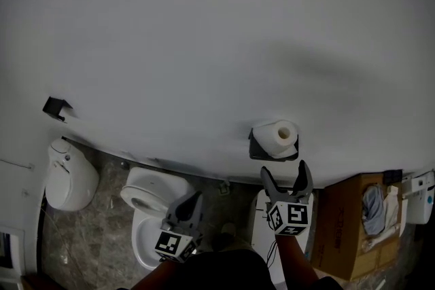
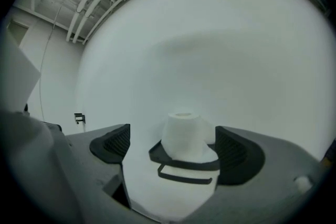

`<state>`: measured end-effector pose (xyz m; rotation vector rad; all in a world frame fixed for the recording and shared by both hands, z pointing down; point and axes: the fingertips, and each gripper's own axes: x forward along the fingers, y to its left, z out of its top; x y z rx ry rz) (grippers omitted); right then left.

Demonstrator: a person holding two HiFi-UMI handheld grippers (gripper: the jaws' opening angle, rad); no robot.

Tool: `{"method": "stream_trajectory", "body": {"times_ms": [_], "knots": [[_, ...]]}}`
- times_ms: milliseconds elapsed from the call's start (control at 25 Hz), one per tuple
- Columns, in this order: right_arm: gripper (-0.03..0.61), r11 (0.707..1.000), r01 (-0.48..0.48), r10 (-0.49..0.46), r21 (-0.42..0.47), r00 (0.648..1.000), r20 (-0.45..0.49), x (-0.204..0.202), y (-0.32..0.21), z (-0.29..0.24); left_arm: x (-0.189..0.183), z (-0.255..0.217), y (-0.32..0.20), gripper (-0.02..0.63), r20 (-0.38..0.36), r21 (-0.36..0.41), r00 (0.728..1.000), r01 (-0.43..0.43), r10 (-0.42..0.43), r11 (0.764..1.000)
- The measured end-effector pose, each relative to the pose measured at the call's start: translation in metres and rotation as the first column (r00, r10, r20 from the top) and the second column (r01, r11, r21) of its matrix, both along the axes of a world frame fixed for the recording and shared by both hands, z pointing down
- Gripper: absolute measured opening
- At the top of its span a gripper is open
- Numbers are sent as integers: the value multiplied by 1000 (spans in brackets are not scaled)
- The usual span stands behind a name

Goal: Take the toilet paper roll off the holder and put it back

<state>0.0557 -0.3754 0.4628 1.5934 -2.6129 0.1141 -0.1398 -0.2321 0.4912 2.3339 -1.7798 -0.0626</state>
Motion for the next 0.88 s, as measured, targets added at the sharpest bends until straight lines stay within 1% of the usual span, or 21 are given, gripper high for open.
{"method": "stream_trajectory", "body": {"times_ms": [40,80,160,200,240,280,360,440,520,720,880], "knots": [[498,1000,3,-3,-13,1000,9,0,14,2,1,-4,7,17,-13,-4,1000,-6,6,1000],[465,1000,6,-5,-25,1000,30,-1,29,4,1,-5,16,17,-19,-8,1000,-16,16,1000],[332,999,13,-9,-43,996,86,-4,64,7,0,-6,40,17,-26,-22,999,-41,40,999],[279,999,16,-11,-44,994,108,-6,82,7,0,-7,53,17,-38,-33,998,-48,47,998],[206,999,18,-13,-40,993,117,-9,101,7,-2,-8,68,17,-47,-40,998,-53,52,998],[142,999,23,-19,-37,994,109,-13,120,7,-5,-9,82,17,-54,-44,997,-56,54,997],[85,998,45,-42,-40,996,74,-24,161,8,-12,-9,112,16,-58,-38,997,-57,54,998],[7,997,72,-70,-42,996,53,-36,202,9,-21,-3,140,16,-46,-16,997,-57,56,998],[-2,995,88,-86,-53,995,46,-45,240,16,-27,5,165,17,-42,-16,997,-69,68,997],[-2,992,87,-84,-92,996,30,-57,319,24,-22,14,219,17,-80,-53,990,-121,117,991],[-2,987,142,-140,-76,990,24,-69,366,17,-21,2,248,17,-80,-25,989,-124,121,992]]}}
